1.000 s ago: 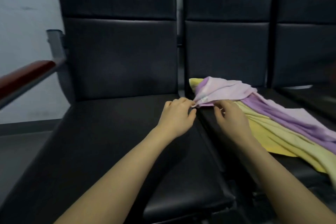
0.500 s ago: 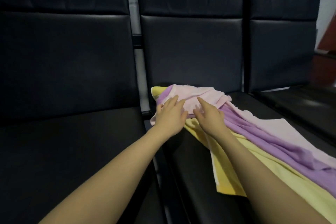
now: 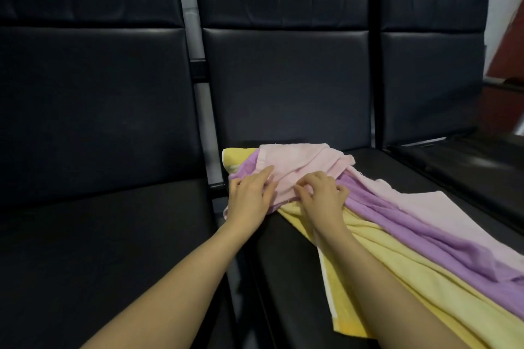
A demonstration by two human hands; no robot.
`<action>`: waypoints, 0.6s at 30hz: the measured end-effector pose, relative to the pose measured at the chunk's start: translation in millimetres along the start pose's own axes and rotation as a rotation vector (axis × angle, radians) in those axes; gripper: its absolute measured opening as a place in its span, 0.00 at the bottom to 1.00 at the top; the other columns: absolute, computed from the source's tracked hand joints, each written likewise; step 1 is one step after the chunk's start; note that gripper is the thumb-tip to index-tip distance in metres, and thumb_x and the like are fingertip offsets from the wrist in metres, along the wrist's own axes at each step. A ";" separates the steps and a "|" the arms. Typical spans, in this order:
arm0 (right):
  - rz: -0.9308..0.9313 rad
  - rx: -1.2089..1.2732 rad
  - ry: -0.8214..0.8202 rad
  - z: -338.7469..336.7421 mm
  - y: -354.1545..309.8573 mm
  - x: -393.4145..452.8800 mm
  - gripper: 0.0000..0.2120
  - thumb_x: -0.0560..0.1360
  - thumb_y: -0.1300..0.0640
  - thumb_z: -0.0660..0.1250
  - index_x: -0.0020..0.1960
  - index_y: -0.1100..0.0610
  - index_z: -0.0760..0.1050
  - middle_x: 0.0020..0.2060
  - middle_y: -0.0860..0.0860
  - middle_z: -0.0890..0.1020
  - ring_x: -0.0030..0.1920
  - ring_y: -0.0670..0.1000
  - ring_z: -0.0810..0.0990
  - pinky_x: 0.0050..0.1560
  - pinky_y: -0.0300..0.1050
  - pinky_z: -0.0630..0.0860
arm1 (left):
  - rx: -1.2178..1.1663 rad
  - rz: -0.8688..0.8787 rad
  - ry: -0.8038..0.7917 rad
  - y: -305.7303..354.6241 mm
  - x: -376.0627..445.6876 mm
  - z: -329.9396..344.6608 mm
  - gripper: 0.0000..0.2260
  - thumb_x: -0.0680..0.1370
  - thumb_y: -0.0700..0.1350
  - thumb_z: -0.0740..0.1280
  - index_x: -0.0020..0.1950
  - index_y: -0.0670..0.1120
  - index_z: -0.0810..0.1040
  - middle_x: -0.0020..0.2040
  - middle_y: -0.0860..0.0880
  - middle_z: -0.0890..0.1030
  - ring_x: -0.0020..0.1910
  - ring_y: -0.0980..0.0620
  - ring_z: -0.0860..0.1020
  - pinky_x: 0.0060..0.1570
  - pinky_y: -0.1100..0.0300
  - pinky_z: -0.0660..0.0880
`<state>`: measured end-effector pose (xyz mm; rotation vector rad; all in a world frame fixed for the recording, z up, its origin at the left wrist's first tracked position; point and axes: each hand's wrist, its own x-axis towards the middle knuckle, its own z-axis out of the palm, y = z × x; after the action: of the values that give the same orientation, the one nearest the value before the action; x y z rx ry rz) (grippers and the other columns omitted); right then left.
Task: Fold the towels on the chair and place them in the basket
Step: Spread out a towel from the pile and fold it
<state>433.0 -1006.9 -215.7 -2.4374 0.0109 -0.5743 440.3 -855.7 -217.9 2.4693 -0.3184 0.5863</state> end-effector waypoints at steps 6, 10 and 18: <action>-0.195 0.255 0.228 -47.3 -15.6 -19.5 0.05 0.78 0.61 0.64 0.46 0.53 0.78 0.41 0.44 0.80 0.45 0.50 0.78 0.53 0.56 0.75 | -0.069 0.122 -0.042 23.3 2.2 -22.1 0.19 0.81 0.54 0.52 0.69 0.54 0.72 0.72 0.54 0.68 0.72 0.56 0.60 0.60 0.65 0.49; -0.302 0.267 0.372 -74.4 -25.7 -36.4 0.07 0.75 0.61 0.63 0.46 0.58 0.79 0.41 0.48 0.82 0.42 0.52 0.79 0.51 0.46 0.72 | -0.248 0.153 -0.044 36.3 -6.5 -34.0 0.14 0.82 0.50 0.58 0.66 0.54 0.75 0.69 0.54 0.71 0.70 0.56 0.65 0.67 0.54 0.56; -0.301 0.451 0.195 -111.4 -34.7 -81.5 0.08 0.76 0.66 0.67 0.46 0.54 0.80 0.41 0.42 0.81 0.44 0.38 0.78 0.44 0.27 0.71 | -0.434 0.149 -0.244 60.4 -26.2 -51.4 0.11 0.81 0.52 0.59 0.61 0.58 0.78 0.63 0.64 0.71 0.66 0.60 0.68 0.70 0.55 0.59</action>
<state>309.7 -1031.6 -149.3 -1.9484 -0.3704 -0.8446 379.1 -871.8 -163.4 2.1046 -0.6563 0.2384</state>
